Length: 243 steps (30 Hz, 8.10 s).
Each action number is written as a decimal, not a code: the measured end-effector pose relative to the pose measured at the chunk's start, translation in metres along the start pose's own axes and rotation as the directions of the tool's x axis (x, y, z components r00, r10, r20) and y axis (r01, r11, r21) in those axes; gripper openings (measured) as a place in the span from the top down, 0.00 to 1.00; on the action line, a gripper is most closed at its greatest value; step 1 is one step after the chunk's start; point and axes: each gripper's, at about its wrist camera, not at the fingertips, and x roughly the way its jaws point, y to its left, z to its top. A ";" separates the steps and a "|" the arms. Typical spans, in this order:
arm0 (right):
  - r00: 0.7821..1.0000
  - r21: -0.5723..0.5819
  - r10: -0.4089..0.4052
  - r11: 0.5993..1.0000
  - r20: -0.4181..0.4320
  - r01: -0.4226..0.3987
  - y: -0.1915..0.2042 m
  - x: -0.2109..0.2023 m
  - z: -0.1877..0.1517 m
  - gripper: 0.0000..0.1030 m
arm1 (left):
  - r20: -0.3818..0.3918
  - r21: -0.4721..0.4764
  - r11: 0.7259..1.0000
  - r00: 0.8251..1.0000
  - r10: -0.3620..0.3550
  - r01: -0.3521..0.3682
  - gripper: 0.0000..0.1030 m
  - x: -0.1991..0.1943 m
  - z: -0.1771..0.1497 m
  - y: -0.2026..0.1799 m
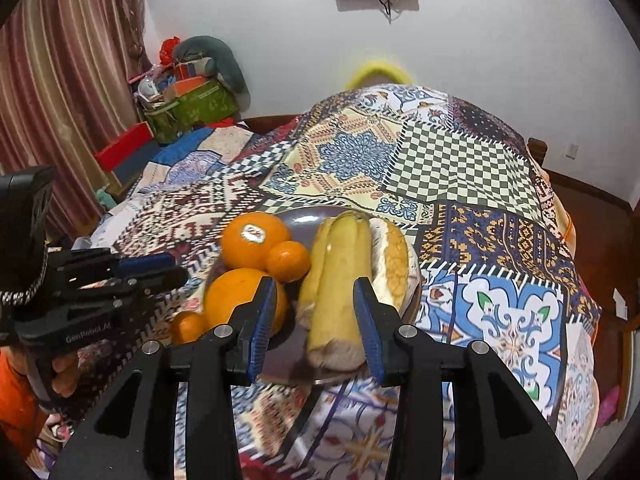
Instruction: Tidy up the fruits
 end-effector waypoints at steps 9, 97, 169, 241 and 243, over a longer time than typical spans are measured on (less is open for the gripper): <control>1.000 -0.020 -0.007 1.000 0.028 0.008 0.027 -0.040 -0.018 0.65 | 0.042 0.000 1.000 0.999 0.018 -0.018 0.78 -0.049 -0.017 -0.011; 0.999 0.028 -0.010 1.000 -0.046 0.012 0.015 -0.014 -0.074 0.79 | -0.058 0.009 0.999 0.998 0.040 -0.040 0.69 0.000 -0.036 -0.035; 0.991 -0.054 -0.081 0.995 0.102 0.087 0.008 -0.034 -0.020 0.61 | 0.029 0.069 0.998 1.000 -0.010 0.008 0.64 -0.006 0.022 -0.055; 0.805 -0.063 -0.039 0.994 0.593 0.094 0.104 -0.275 -0.043 0.33 | 0.631 -0.046 0.988 0.762 0.142 -0.146 0.14 -0.327 -0.049 -0.107; 0.798 -0.052 -0.054 0.993 0.600 0.106 0.105 -0.273 -0.043 0.19 | 0.635 -0.058 0.990 0.760 0.138 -0.131 0.05 -0.330 -0.051 -0.105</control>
